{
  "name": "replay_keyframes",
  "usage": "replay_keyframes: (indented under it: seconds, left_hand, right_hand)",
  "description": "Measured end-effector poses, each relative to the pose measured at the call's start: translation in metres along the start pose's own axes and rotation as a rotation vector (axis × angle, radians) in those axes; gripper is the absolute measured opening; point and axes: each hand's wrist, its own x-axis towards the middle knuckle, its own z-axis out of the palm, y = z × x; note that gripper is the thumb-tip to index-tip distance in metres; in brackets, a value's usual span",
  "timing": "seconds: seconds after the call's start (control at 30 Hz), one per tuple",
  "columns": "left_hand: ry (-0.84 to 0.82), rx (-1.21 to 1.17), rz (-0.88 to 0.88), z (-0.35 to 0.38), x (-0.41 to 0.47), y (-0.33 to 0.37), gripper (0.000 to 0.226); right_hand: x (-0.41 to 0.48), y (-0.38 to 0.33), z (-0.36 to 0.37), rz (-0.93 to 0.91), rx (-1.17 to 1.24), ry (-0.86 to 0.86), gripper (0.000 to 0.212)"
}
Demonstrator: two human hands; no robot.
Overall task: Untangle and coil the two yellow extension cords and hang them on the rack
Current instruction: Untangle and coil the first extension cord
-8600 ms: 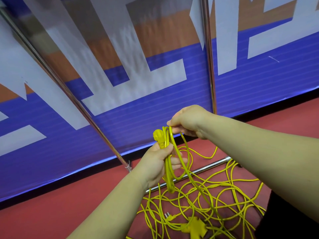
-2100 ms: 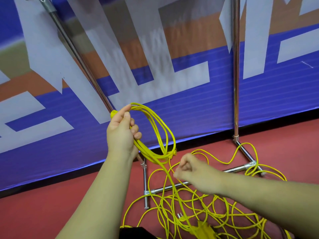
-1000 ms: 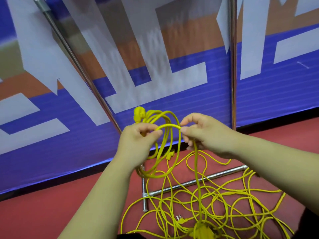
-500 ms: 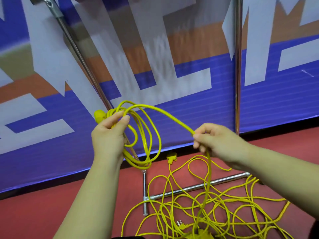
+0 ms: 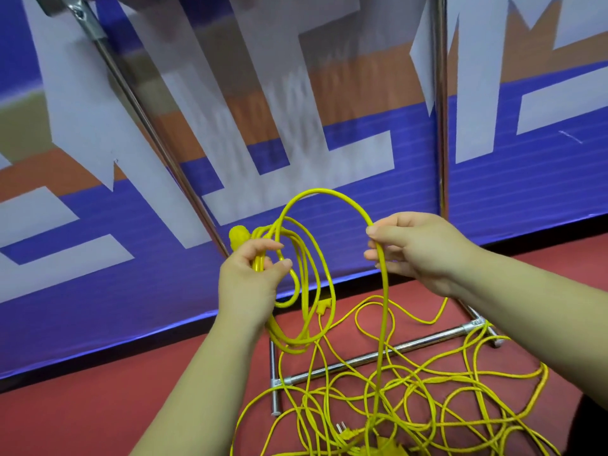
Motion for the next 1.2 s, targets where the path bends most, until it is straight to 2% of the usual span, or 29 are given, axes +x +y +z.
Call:
replay_keyframes:
  seconds: [0.13, 0.37, 0.5, 0.67, 0.8, 0.9, 1.0, 1.1, 1.2]
  left_hand:
    - [-0.117, 0.1, 0.054, 0.012, -0.007, 0.001, 0.014]
    - [-0.252, -0.011, -0.068, 0.046, -0.021, -0.003, 0.02]
    - [-0.332, 0.018, -0.074, 0.062, -0.025, -0.004, 0.019]
    - [-0.328, 0.061, -0.135, 0.076, -0.026, -0.009, 0.017]
    - [-0.283, 0.066, -0.103, 0.073, -0.02, -0.002, 0.013]
    - [-0.17, -0.015, -0.074, 0.059, -0.008, 0.009, 0.006]
    - [-0.053, -0.148, -0.075, 0.042, 0.003, 0.02, 0.009]
    - [-0.012, -0.252, -0.074, 0.028, 0.006, 0.028, 0.012]
    - [-0.012, -0.288, -0.059, 0.022, 0.005, 0.031, 0.01]
  right_hand:
    - [0.002, -0.007, -0.002, -0.046, -0.122, 0.021, 0.006]
    - [0.008, -0.006, -0.003, -0.005, -0.047, 0.039, 0.012]
    - [0.011, -0.006, -0.004, 0.019, 0.049, 0.057, 0.012]
    - [0.01, -0.007, -0.005, 0.011, 0.094, 0.038, 0.011]
    - [0.006, -0.006, -0.007, -0.039, 0.093, -0.011, 0.007]
    - [0.004, 0.013, -0.007, -0.104, -0.184, -0.069, 0.008]
    - [0.003, 0.04, 0.001, -0.074, -0.448, -0.199, 0.014]
    - [0.004, 0.057, 0.015, -0.078, -0.586, -0.26, 0.024]
    - [0.002, 0.066, 0.028, -0.113, -0.602, -0.297, 0.018]
